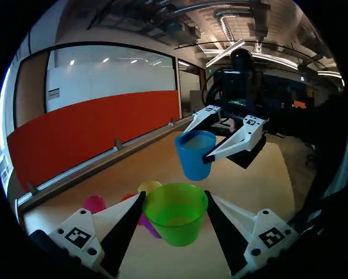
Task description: Pour water
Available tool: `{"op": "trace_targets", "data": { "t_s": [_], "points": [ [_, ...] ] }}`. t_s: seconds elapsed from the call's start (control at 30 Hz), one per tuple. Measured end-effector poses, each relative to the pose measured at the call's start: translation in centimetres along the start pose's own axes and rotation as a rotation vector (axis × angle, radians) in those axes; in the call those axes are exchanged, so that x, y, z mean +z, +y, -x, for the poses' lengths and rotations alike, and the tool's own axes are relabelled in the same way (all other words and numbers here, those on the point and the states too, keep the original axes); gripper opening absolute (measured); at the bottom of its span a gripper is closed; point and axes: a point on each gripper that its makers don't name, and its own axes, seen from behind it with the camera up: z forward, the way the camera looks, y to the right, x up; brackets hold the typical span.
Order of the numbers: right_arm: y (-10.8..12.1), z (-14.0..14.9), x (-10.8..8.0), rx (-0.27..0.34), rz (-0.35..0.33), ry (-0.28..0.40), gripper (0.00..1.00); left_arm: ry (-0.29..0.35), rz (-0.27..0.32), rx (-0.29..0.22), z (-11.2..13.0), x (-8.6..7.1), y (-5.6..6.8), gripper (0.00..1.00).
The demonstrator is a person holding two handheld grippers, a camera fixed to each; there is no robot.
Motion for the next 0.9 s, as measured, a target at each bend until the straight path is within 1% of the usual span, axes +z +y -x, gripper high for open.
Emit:
{"op": "trace_targets", "data": {
  "t_s": [0.2, 0.4, 0.77, 0.9],
  "points": [
    [-1.0, 1.9, -0.1, 0.007, -0.030, -0.044, 0.92, -0.063, 0.015, 0.013, 2.2, 0.2, 1.0, 0.90],
    [-2.0, 3.9, 0.0, -0.003, -0.061, -0.095, 0.92, -0.116, 0.030, 0.037, 4.3, 0.2, 2.0, 0.90],
    [-3.2, 8.0, 0.5, -0.012, -0.099, -0.176, 0.92, -0.182, 0.045, 0.029, 7.8, -0.2, 3.0, 0.90],
    [-3.5, 9.6, 0.6, -0.021, -0.112, -0.215, 0.92, -0.214, 0.054, 0.040, 9.3, -0.3, 3.5, 0.91]
  ]
}}
